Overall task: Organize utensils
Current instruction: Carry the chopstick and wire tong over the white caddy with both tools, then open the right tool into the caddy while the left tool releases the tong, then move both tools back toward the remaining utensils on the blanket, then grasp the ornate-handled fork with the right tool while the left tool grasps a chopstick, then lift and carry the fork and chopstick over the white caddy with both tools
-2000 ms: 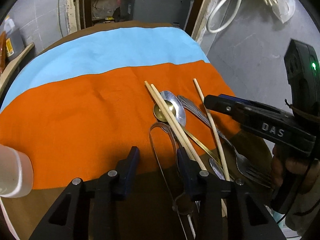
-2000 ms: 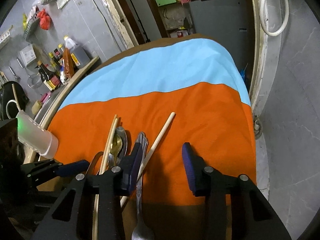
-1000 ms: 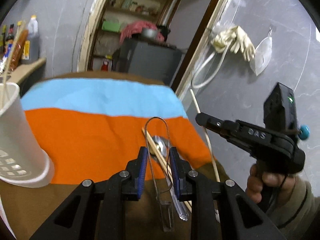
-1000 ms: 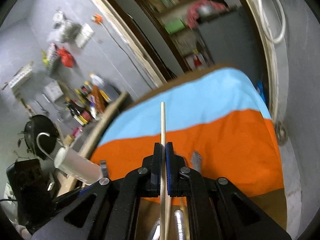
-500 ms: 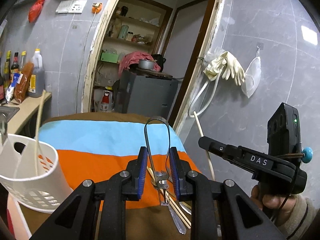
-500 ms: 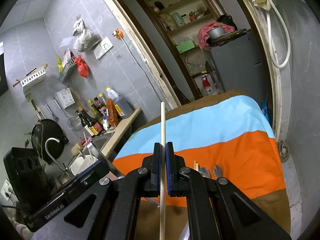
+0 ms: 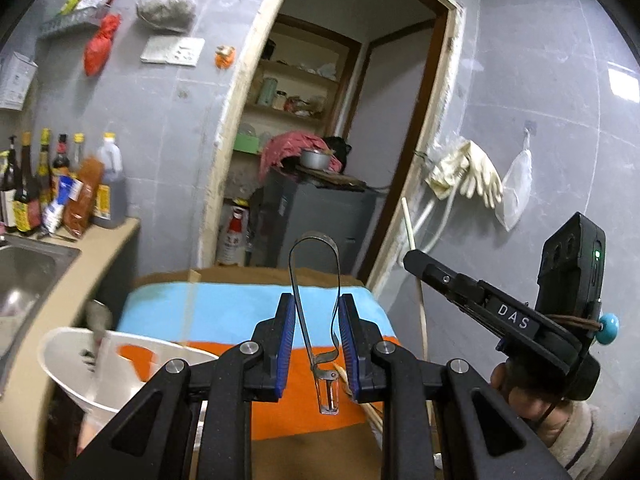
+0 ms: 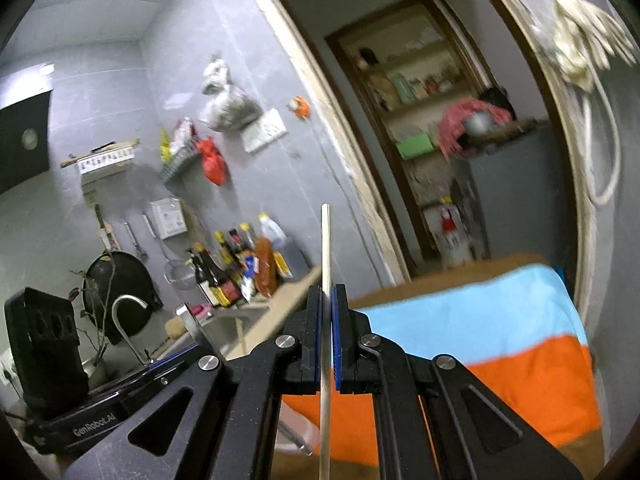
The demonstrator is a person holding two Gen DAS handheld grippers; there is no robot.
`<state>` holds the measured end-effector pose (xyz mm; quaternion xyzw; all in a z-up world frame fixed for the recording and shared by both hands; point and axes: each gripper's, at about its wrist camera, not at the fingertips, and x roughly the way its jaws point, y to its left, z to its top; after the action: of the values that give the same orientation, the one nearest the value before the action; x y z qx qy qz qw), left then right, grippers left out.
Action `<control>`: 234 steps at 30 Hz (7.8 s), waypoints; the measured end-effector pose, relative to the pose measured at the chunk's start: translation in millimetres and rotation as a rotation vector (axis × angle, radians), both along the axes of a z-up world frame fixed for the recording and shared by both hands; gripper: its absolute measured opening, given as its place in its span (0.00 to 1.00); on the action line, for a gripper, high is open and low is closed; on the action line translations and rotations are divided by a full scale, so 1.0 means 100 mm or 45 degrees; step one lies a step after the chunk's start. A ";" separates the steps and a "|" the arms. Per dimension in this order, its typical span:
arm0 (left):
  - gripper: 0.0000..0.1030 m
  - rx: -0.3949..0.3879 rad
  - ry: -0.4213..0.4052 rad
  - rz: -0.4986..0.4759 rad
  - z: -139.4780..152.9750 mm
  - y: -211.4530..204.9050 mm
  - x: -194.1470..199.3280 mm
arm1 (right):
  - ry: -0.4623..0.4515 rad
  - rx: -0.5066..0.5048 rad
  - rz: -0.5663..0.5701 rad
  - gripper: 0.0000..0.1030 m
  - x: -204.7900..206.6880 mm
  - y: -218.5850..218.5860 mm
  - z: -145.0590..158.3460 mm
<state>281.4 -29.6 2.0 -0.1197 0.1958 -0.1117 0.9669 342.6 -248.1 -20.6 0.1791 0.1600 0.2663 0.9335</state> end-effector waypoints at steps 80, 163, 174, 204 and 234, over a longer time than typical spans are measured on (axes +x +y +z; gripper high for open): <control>0.95 -0.022 -0.054 0.374 0.01 0.93 -0.11 | -0.208 -0.083 -0.090 0.83 -0.07 0.63 0.25; 0.08 -0.216 0.730 -0.244 -1.99 -1.32 1.27 | 0.552 -0.419 0.245 0.23 0.70 -1.03 -1.90; 0.07 -0.260 0.742 -0.202 -1.98 -1.15 1.17 | 0.604 -0.444 0.269 0.23 0.76 -1.00 -1.96; 0.05 -0.132 0.842 -0.172 -1.98 -1.07 1.05 | 0.734 -0.558 0.381 0.12 1.04 -0.78 -1.98; 0.05 -0.147 0.674 -0.212 -1.51 -0.93 0.59 | 0.778 -0.270 0.035 0.07 0.31 -1.03 -1.77</control>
<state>340.3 -122.6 -148.6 -0.1832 0.4438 -0.1667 0.8612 373.4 -351.4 -197.9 0.1503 0.4620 0.1945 0.8521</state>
